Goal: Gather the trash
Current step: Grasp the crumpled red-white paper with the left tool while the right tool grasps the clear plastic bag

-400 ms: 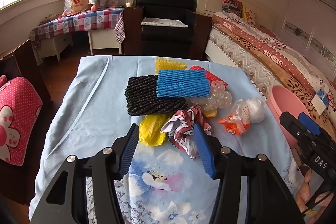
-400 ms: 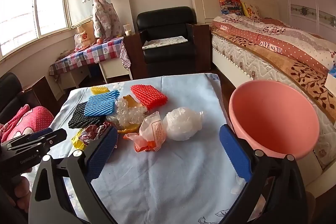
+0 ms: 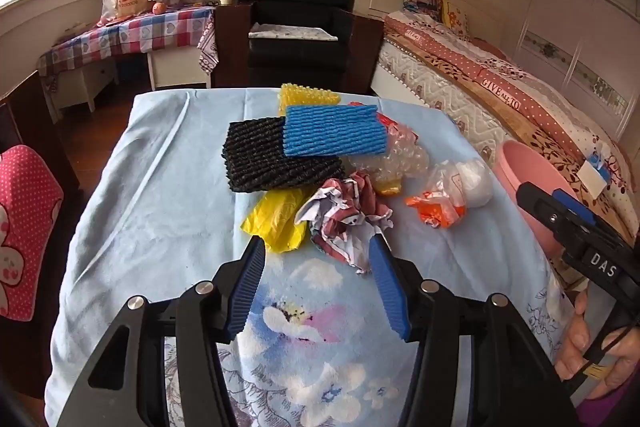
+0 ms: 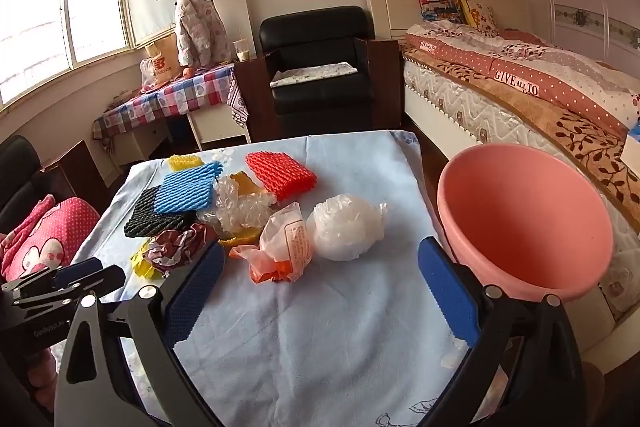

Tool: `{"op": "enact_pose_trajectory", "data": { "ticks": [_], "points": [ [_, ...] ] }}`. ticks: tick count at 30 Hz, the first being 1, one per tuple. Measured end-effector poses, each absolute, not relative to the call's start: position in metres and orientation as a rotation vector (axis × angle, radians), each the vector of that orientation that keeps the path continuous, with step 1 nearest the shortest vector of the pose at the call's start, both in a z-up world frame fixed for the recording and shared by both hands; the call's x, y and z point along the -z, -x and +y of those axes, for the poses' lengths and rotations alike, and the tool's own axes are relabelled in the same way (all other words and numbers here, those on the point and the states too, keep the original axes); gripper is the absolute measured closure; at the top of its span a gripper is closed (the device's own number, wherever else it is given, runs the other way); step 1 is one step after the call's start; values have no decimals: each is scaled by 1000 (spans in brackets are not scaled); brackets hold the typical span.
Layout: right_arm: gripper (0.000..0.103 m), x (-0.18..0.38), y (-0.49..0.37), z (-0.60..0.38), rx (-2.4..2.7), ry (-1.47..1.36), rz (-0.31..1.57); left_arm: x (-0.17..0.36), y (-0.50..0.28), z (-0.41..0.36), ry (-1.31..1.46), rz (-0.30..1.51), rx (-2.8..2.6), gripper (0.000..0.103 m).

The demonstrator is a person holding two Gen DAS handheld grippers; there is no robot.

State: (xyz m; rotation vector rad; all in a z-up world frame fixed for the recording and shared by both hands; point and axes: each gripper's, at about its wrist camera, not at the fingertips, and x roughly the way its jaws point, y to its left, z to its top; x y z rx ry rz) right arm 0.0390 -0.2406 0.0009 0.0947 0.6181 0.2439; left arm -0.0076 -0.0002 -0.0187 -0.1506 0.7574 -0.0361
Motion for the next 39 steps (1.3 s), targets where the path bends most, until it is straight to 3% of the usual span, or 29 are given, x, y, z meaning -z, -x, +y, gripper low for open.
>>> {"op": "enact_pose_trajectory", "data": {
  "ticks": [6,17,20,23,39],
  "points": [
    [5,3,-42,-242,-244,-93,633,19,-9,-6,136,758,76,59],
    [6,11,-57,-249,-255,-134,678,34,-53,-20,135,814,46,59],
    [11,14,-61,-247,-279,-139,702,42,-58,-20,111,859,38,80],
    [16,18,-65,-242,-315,-145,732,42,-55,-18,143,868,52,85],
    [41,47,-101,-209,-407,-215,933,20,-22,5,232,805,120,88]
  ]
}}
